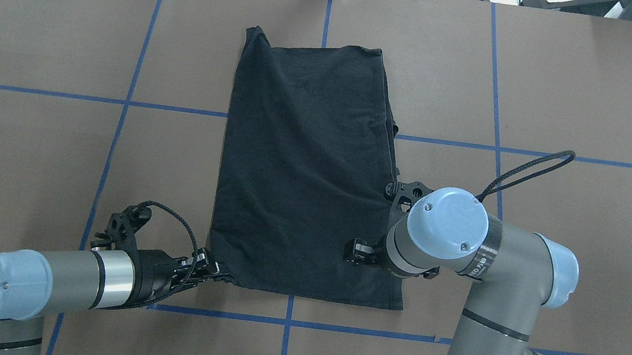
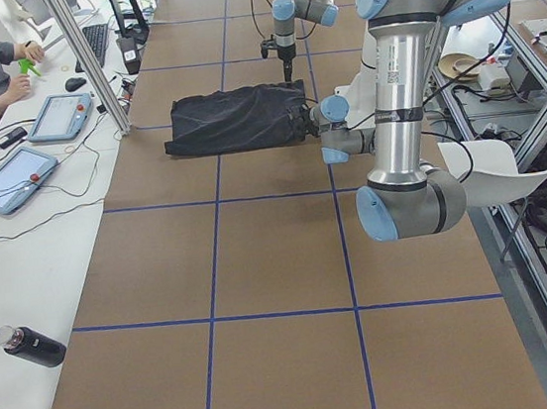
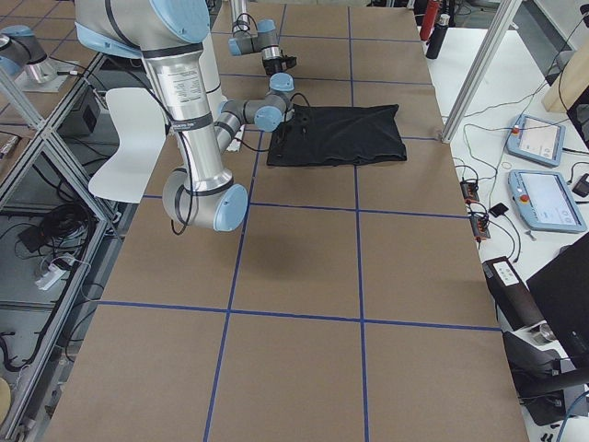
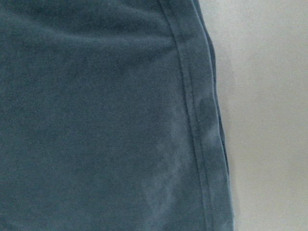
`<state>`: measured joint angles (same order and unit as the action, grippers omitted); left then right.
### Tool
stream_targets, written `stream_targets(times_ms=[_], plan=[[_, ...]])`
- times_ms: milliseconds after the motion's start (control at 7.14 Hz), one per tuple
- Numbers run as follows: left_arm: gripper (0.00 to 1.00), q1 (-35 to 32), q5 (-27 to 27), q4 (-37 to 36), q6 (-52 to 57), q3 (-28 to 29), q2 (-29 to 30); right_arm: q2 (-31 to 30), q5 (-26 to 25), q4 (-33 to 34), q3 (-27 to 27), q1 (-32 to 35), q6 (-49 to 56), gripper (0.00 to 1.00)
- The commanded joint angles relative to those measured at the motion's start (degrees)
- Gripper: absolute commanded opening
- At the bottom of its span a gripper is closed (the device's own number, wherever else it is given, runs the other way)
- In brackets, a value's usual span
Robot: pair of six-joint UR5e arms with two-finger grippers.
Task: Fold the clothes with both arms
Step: 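Move the right gripper to the shirt's other near corner, then grasp the near corner with the right gripper while the left gripper holds its corner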
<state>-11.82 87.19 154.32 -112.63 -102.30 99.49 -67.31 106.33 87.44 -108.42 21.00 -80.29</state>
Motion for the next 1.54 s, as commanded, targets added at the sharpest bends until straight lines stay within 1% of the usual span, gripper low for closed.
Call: stream_targets(times_ms=[0,420,980,1400], plan=[[0.0,0.04,0.0,0.01,-0.05,0.0,0.0,-0.45,-0.77,0.54,0.4,-1.66,-0.13,1.0],[0.0,0.04,0.0,0.01,-0.05,-0.01,0.17,-2.12,-0.68,0.19,0.49,-2.02,-0.04,1.0],[0.0,0.04,0.0,-0.08,0.04,-0.09,0.18,-2.03,-0.51,-0.08,0.93,-4.12,-0.04,1.0],[0.0,0.13,-0.09,-0.08,-0.05,-0.09,0.18,-1.86,-0.07,-0.08,1.28,-3.95,0.05,1.0]])
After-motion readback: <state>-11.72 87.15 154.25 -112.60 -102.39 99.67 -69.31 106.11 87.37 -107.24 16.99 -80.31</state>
